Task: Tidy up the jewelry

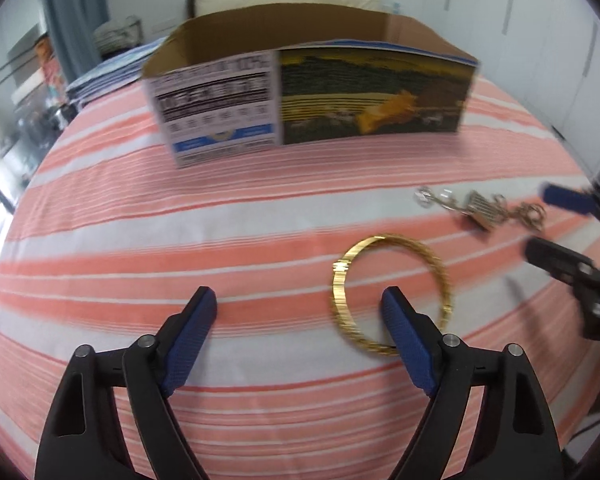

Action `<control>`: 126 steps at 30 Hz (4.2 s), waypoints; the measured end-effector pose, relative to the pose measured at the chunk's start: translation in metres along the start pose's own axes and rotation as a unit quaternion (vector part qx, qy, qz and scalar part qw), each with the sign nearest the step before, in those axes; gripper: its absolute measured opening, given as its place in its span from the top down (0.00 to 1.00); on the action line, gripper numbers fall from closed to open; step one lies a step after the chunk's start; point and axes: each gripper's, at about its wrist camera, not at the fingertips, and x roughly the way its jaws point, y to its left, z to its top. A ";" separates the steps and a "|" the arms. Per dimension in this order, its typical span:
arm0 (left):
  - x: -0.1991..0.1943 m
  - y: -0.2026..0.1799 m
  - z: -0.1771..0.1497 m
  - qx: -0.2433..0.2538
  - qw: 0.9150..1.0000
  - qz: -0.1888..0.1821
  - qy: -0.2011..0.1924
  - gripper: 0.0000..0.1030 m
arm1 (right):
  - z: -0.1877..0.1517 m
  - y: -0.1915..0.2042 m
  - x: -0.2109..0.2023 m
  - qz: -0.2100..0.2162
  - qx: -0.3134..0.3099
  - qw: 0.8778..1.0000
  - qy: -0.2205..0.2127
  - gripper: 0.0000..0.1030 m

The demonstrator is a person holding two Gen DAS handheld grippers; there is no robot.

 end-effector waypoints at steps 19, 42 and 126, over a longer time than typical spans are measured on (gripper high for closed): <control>-0.039 0.025 0.011 -0.045 0.994 -0.091 -0.043 0.96 | 0.020 0.002 -0.018 0.073 0.031 0.997 0.001 0.69; -0.092 0.038 0.029 -0.033 0.994 -0.021 -0.102 0.96 | 0.032 -0.007 -0.099 0.078 0.075 0.992 -0.065 0.69; -0.161 0.041 0.139 -0.077 0.981 0.087 -0.158 0.00 | 0.150 -0.006 -0.126 -0.030 0.120 0.987 -0.106 0.07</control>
